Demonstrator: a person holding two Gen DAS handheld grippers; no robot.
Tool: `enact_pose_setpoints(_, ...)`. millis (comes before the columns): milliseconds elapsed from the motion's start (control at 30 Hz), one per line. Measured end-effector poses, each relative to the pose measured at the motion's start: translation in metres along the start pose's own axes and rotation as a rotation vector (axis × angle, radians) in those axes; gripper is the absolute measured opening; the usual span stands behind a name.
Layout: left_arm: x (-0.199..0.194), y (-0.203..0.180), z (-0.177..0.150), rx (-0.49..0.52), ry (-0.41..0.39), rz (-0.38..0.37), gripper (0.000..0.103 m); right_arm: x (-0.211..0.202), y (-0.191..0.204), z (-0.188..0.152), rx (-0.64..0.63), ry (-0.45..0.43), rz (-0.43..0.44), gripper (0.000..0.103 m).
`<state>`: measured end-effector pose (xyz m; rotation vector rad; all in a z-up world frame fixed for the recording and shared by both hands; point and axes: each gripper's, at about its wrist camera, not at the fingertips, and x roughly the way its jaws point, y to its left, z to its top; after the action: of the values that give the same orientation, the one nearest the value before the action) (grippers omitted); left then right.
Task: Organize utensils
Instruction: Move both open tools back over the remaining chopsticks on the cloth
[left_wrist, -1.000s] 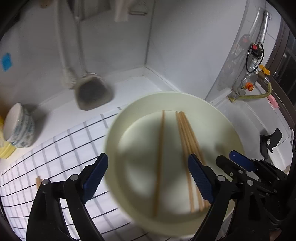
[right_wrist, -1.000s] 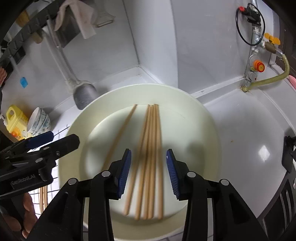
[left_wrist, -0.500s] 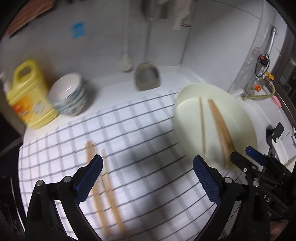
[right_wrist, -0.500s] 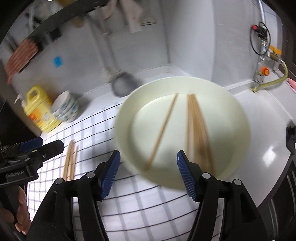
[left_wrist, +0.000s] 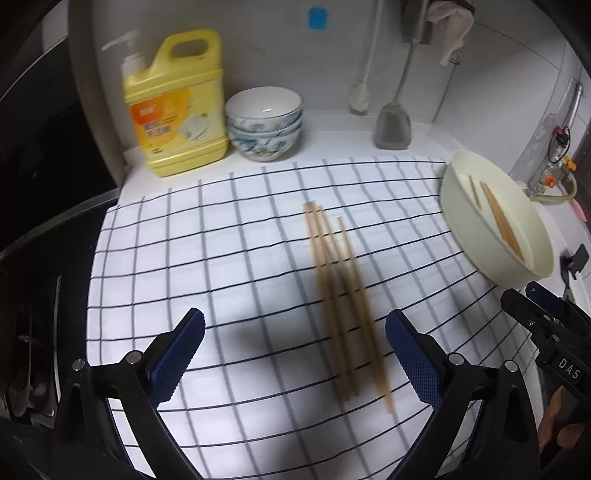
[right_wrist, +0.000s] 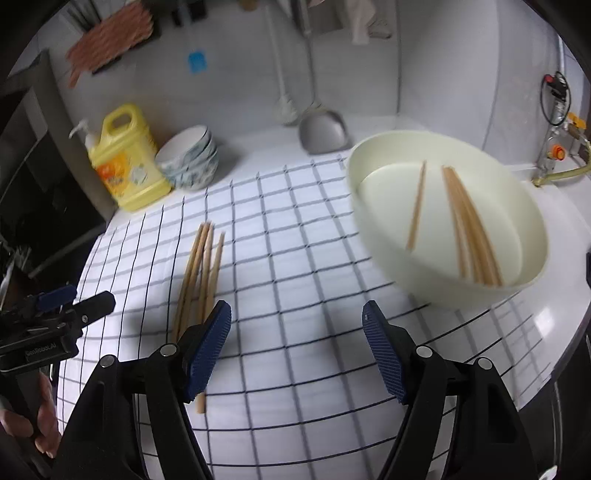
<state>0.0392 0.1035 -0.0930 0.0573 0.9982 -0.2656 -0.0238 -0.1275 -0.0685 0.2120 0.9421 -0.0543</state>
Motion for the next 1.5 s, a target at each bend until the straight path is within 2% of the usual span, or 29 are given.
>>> enact_pose_setpoints(300,0.018,0.032,-0.022,-0.085,0.035,0.066,0.097,0.031,0.033,-0.025,-0.082,0.073,0.036,0.07)
enact_pose_setpoints(500,0.025,0.032,-0.032,-0.135,0.034,0.102,0.097,0.051,0.04,-0.027,-0.126,0.07,0.084,0.07)
enact_pose_setpoints(633,0.028,0.029,-0.032,-0.146,0.023,0.125,0.097,0.066,0.047,-0.026,-0.153,0.073,0.118,0.07)
enact_pose_setpoints(767,0.031,0.026,-0.027,-0.113,0.007,0.13,0.097,0.077,0.052,-0.023,-0.152,0.068,0.101,0.07)
enact_pose_setpoints(833,0.033,0.026,-0.025,-0.096,-0.01,0.124,0.097,0.084,0.054,-0.023,-0.157,0.073,0.086,0.07)
enact_pose_setpoints(1267,0.061,0.03,-0.02,-0.058,0.029,0.064,0.097,0.104,0.062,-0.031,-0.136,0.087,0.005,0.07)
enact_pose_setpoints(1500,0.068,0.025,-0.019,-0.043,0.039,0.043,0.097,0.105,0.068,-0.031,-0.168,0.085,-0.003,0.07)
